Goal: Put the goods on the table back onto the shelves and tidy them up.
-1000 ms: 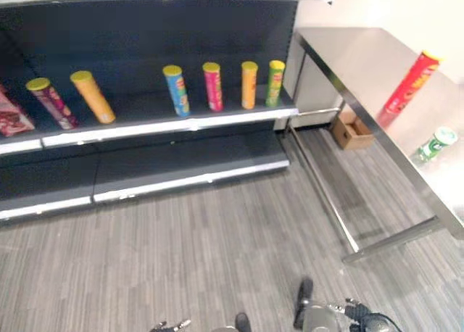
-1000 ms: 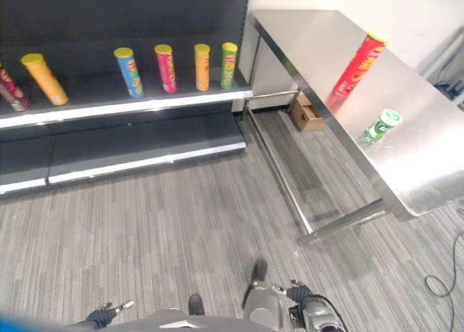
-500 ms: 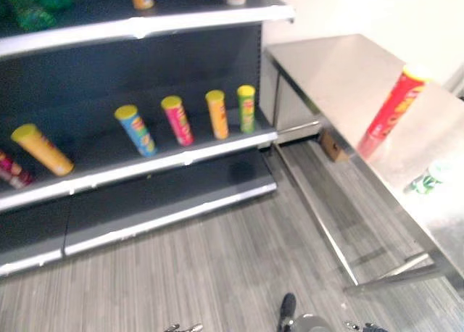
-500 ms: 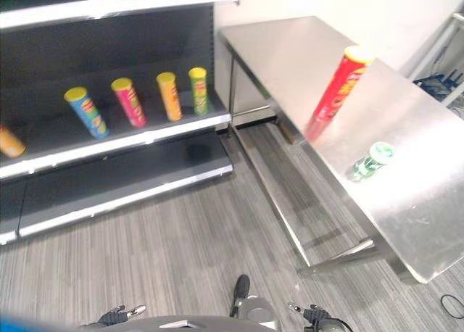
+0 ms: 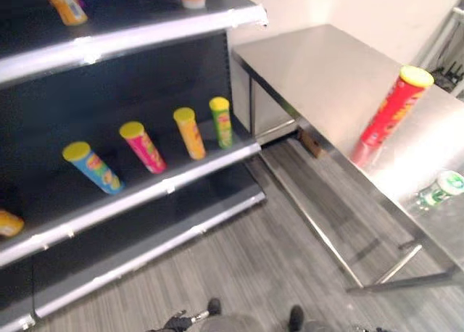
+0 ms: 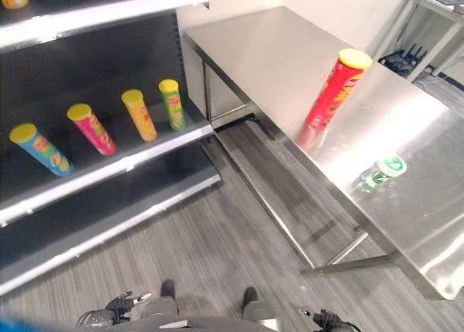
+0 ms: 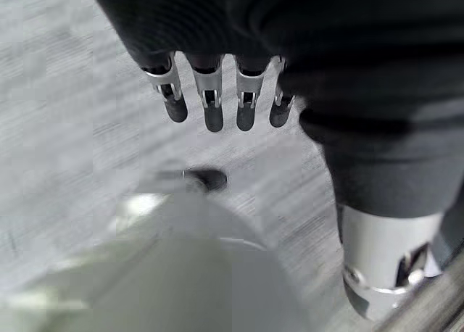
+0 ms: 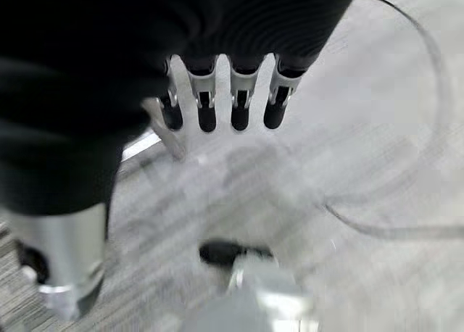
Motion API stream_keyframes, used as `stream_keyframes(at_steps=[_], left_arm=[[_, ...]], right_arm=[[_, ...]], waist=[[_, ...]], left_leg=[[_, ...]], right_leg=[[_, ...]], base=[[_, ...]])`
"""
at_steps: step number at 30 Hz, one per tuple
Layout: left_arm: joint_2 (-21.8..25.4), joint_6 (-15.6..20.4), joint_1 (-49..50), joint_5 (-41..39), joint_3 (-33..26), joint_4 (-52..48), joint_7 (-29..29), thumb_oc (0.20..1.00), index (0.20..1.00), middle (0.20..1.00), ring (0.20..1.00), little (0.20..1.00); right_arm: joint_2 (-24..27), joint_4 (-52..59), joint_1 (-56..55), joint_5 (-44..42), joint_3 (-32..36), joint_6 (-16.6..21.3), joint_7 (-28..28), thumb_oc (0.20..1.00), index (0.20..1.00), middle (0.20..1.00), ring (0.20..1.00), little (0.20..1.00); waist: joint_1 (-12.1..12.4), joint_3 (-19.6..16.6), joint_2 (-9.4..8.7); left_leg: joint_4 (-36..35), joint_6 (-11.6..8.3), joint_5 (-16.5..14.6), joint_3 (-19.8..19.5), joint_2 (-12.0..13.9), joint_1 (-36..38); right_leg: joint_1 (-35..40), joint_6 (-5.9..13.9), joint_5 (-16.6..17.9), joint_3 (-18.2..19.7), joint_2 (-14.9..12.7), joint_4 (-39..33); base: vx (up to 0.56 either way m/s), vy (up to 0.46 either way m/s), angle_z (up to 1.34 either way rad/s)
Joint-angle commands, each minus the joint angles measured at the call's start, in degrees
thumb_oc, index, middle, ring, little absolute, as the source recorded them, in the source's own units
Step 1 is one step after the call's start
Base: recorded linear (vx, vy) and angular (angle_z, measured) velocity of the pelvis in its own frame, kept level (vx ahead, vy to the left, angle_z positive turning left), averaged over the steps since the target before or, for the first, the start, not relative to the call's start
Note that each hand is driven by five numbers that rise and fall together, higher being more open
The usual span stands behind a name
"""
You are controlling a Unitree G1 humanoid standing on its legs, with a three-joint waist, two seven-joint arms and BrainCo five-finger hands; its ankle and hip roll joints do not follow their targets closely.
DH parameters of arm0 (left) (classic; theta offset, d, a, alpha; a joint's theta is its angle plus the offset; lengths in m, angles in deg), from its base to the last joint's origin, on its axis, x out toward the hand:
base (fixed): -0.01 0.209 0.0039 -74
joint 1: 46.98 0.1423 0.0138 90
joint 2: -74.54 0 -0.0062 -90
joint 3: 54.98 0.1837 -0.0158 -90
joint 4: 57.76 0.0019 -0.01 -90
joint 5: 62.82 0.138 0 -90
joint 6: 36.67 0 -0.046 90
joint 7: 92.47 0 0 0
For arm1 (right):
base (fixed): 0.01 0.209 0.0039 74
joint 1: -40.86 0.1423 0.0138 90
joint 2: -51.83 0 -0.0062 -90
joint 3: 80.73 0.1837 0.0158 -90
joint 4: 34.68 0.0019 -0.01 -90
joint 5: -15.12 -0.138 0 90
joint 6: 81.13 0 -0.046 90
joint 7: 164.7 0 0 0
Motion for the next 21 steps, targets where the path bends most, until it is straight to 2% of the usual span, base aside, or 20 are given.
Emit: stream_keyframes(at_steps=[1,3,4,6,8,10,11,13,16,17,18,19,21], left_arm=[[0.4,1.3,0.3,-0.7,-0.4,0.2,0.4,1.000,1.000,1.000,1.000,1.000],[0.7,1.3,0.7,0.0,-0.4,0.3,0.1,1.000,1.000,1.000,1.000,1.000],[0.7,1.3,0.7,0.0,-0.4,0.3,0.1,1.000,1.000,1.000,1.000,1.000],[1.3,1.0,0.8,0.8,-0.6,0.3,0.2,1.000,1.000,1.000,1.000,1.000],[1.9,1.2,1.0,0.7,-1.1,0.2,0.3,1.000,1.000,1.000,1.000,1.000],[3.0,1.1,1.3,0.9,-2.2,0.0,0.3,1.000,1.000,1.000,1.000,1.000],[3.0,1.1,1.3,0.9,-2.2,0.0,0.3,1.000,1.000,1.000,1.000,1.000],[3.8,1.2,2.3,1.9,-2.9,-0.8,-0.2,1.000,1.000,1.000,1.000,1.000],[3.7,1.1,2.4,2.4,-2.7,-0.7,-0.2,1.000,1.000,1.000,1.000,1.000],[3.3,1.2,2.7,3.5,-2.7,-0.7,0.0,1.000,1.000,1.000,1.000,1.000],[3.2,1.2,2.8,3.5,-2.6,-0.7,0.1,1.000,1.000,1.000,1.000,1.000],[2.2,0.8,3.5,4.0,-3.6,-1.5,0.4,1.000,1.000,1.000,1.000,1.000],[1.6,0.9,3.7,4.2,-3.9,-1.9,0.7,1.000,1.000,1.000,1.000,1.000]], right_arm=[[2.0,-1.2,2.2,-0.7,0.0,0.7,-0.2,1.000,1.000,1.000,1.000,1.000],[1.6,-1.1,1.9,-0.5,0.5,0.4,-0.2,1.000,1.000,1.000,1.000,1.000],[1.6,-1.1,1.9,-0.5,0.5,0.4,-0.2,1.000,1.000,1.000,1.000,1.000],[1.3,-1.7,2.1,-0.5,1.8,-0.4,-0.5,1.000,1.000,1.000,1.000,1.000],[1.9,-2.0,1.9,-2.6,4.8,-0.2,-1.4,1.000,1.000,1.000,1.000,1.000],[4.1,-2.6,1.0,-6.7,10.5,0.0,-2.3,1.000,1.000,1.000,1.000,1.000],[4.1,-2.5,0.9,-6.7,10.5,0.0,-2.3,1.000,1.000,1.000,1.000,1.000],[8.9,-2.1,-2.0,-9.5,17.6,0.6,-3.5,1.000,1.000,1.000,1.000,1.000],[10.4,-1.9,-2.7,-9.7,19.5,0.8,-4.1,1.000,1.000,1.000,1.000,1.000],[15.4,0.7,-5.5,-10.0,25.6,1.3,-6.2,1.000,1.000,1.000,1.000,1.000],[15.4,0.8,-5.7,-10.0,25.7,1.2,-6.2,1.000,1.000,1.000,1.000,1.000],[22.9,18.1,-9.3,-6.0,33.0,2.3,-10.3,1.000,1.000,1.000,1.000,1.000],[23.7,27.3,-10.7,-2.5,34.3,3.1,-11.9,1.000,1.000,1.000,1.000,1.000]], waist=[[1.6,0.0,1.72],[1.3,-0.7,1.92],[1.3,-0.7,1.91],[0.9,-0.9,1.70],[0.2,-1.0,1.39],[-0.3,-1.1,0.82],[-0.1,-1.0,0.82],[-1.0,-1.4,-0.06],[-1.0,-1.6,-0.21],[-1.8,-2.2,-1.05],[-1.8,-2.2,-0.95],[-2.9,-2.9,-1.95],[-2.9,-3.3,-2.36]], left_leg=[[-0.6,-1.33,1.1,-7.3,3.9,-3.7],[-2.9,-0.60,0.7,-3.7,2.4,-0.1],[-2.9,-0.60,0.7,-3.6,2.4,-0.1],[-3.0,0.76,-0.6,-0.9,0.7,1.7],[-3.0,1.84,-1.7,0.7,-0.8,2.8],[-3.3,2.69,-2.7,1.8,-1.8,3.7],[-3.3,2.72,-2.7,2.0,-1.9,3.8],[-3.6,3.28,-3.5,2.8,-2.7,4.8],[-3.6,3.27,-3.7,2.9,-2.7,5.1],[-3.9,3.21,-4.1,3.1,-2.5,5.6],[-3.9,3.20,-4.1,3.1,-2.5,5.6],[-4.0,2.96,-4.8,3.4,-1.9,6.6],[-4.1,2.93,-4.6,3.5,-1.7,6.4]], right_leg=[[-1.4,4.39,-3.6,-0.8,0.8,0.3],[-1.8,5.64,-2.4,0.3,-1.6,1.2],[-1.8,5.65,-2.4,0.3,-1.6,1.2],[-2.4,6.80,-1.8,1.4,-3.9,3.0],[-2.9,7.88,-1.2,1.8,-5.6,3.8],[-3.5,8.84,-0.5,2.4,-6.8,4.6],[-3.6,8.88,-0.5,2.6,-6.8,4.7],[-3.7,9.67,0.2,2.7,-7.6,4.8],[-3.5,9.85,0.3,2.6,-7.7,4.8],[-3.1,10.14,0.6,2.2,-7.8,4.5],[-3.1,10.13,0.6,2.2,-7.8,4.5],[-2.5,10.29,0.6,1.9,-7.4,3.9],[-2.8,10.26,0.8,1.9,-7.4,3.7]], base=[[0.02,0.192,-0.64],[0.04,0.293,-0.44],[0.03,0.274,-0.54],[0.01,0.314,-0.70],[0.01,0.264,-0.22],[0.01,0.151,-0.51],[0.04,0.127,-0.51],[0.06,0.104,-0.14],[0.03,0.032,-0.04],[0.04,0.033,-0.05],[0.11,0.045,-0.03],[0.06,0.010,-0.07],[0.03,-0.002,-0.08]])
